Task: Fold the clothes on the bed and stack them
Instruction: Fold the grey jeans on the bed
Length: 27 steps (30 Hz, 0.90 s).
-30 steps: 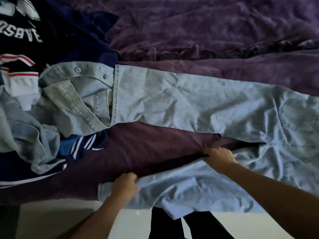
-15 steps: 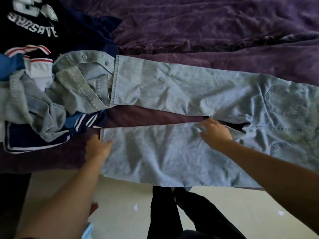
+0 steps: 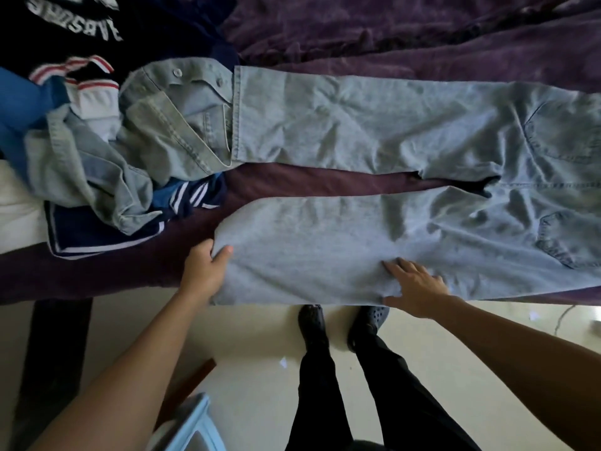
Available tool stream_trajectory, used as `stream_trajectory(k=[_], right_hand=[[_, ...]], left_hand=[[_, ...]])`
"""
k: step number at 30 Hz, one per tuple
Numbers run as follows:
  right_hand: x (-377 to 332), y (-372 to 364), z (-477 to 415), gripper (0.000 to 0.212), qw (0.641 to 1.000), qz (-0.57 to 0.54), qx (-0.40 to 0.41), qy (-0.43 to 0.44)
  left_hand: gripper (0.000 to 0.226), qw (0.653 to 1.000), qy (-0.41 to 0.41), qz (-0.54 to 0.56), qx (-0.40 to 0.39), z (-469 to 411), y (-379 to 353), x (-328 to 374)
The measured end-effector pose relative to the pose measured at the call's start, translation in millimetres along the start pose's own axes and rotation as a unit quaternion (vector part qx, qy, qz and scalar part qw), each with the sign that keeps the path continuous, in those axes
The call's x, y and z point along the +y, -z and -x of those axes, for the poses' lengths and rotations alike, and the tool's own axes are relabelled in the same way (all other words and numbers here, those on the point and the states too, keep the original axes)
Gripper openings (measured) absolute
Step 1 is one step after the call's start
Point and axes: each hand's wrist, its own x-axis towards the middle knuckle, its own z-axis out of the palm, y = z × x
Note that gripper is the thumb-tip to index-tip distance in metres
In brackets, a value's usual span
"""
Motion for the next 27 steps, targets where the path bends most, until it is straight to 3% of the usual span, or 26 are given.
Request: stream_trajectory(k=[3, 5, 9, 12, 18, 21, 27], right_hand=[[-11, 7, 11, 0.094, 0.999, -0.017, 0.031, 0.011], [-17, 9, 19, 0.095, 0.999, -0.005, 0.031, 0.015], [-17, 4, 44, 0.081, 1.000, -0.012, -0.007, 0.006], [8, 10, 67, 0.067, 0.999, -0.031, 0.004, -0.022], [137, 26, 105, 0.049, 0.982, -0.066, 0.099, -0.147], [222, 35, 112, 0.047, 0.972, -0.016, 0.140, -0.188], [367, 38, 76, 0.073, 0.967, 0.088, 0.168, -0.168]], left_hand=[[0.029, 0.989, -0.088, -0.111, 0.032, -17, 34, 21], [0.026, 0.975, -0.061, -0.210, 0.043, -26, 40, 25], [0.053, 0.944, 0.070, -0.322, 0.024, -17, 29, 14], [0.042, 0.936, -0.002, -0.351, 0.000, 3, -7, 33], [0.023, 0.926, -0.157, -0.317, -0.129, 73, -130, 128], [0.018, 0.906, -0.229, -0.320, -0.157, 110, -201, 180], [0.028, 0.881, -0.296, -0.304, -0.209, 156, -358, 246]])
